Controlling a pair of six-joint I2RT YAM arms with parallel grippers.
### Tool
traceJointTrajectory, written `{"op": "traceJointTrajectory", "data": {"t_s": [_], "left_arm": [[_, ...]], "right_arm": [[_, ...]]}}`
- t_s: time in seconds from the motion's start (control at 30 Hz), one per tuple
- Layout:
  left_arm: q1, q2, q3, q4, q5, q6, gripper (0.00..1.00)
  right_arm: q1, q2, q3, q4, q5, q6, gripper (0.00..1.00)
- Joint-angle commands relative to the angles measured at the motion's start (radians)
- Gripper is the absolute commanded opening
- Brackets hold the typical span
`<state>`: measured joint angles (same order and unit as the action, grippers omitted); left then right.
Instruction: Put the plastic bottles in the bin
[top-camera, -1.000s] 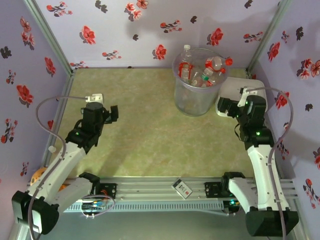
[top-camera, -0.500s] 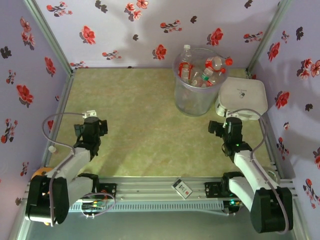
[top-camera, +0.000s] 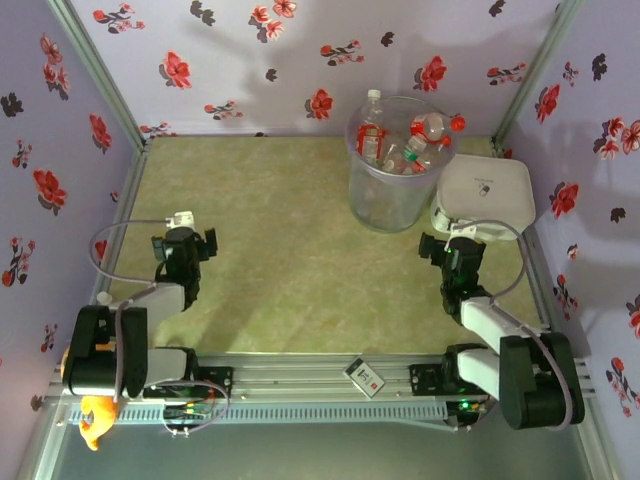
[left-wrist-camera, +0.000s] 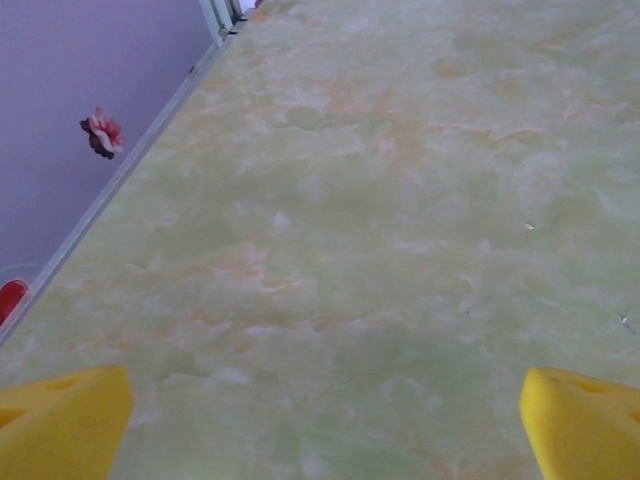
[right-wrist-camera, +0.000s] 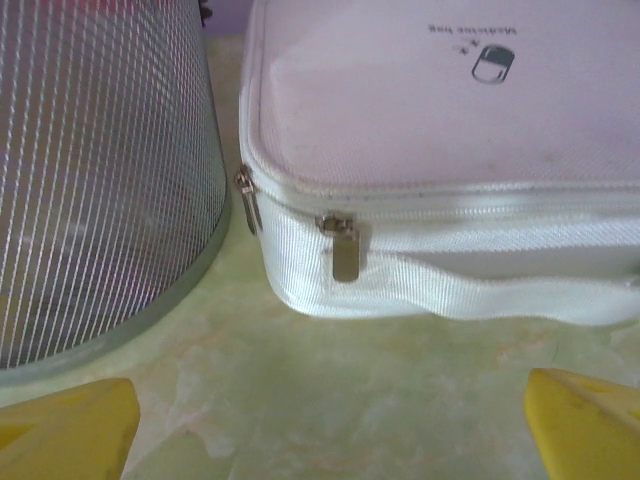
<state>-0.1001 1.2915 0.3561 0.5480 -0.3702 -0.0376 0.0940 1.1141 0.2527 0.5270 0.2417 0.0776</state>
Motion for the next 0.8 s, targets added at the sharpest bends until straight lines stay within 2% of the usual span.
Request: {"op": "traceJointTrajectory", "data": {"t_s": [0.0, 0.17, 0.27, 0.4, 0.57, 0.63, 0.73, 0.77], "left_arm": [[0.011, 0.034, 0.024, 0.127, 0.036, 0.037, 1.0], [0.015, 0.104, 0.059, 0.17, 0.049, 0.051, 1.0], [0.02, 0.184, 0.066, 0.25, 0.067, 0.056, 1.0], [0.023, 0.206, 0.081, 0.24, 0.078, 0.054, 1.0], [0.037, 0.214, 0.08, 0.247, 0.093, 0.042, 1.0], [0.053, 0.217, 0.075, 0.252, 0.113, 0.026, 1.0], [0.086, 0.258, 0.033, 0.361, 0.19, 0.02, 1.0], [0.086, 0.248, 0.04, 0.327, 0.194, 0.015, 1.0]], "right_arm": [[0.004, 0.036, -0.009, 0.14, 0.036, -0.033, 0.99], [0.003, 0.102, 0.006, 0.207, 0.023, -0.041, 0.99], [0.002, 0.146, 0.007, 0.275, 0.021, -0.048, 0.99], [-0.002, 0.203, 0.009, 0.349, 0.01, -0.053, 0.99], [-0.008, 0.351, 0.02, 0.489, -0.005, -0.061, 0.99], [-0.008, 0.401, 0.02, 0.534, 0.005, -0.056, 0.99], [-0.008, 0.466, 0.033, 0.59, 0.021, -0.058, 0.99], [-0.008, 0.458, 0.039, 0.562, 0.022, -0.056, 0.99]]}}
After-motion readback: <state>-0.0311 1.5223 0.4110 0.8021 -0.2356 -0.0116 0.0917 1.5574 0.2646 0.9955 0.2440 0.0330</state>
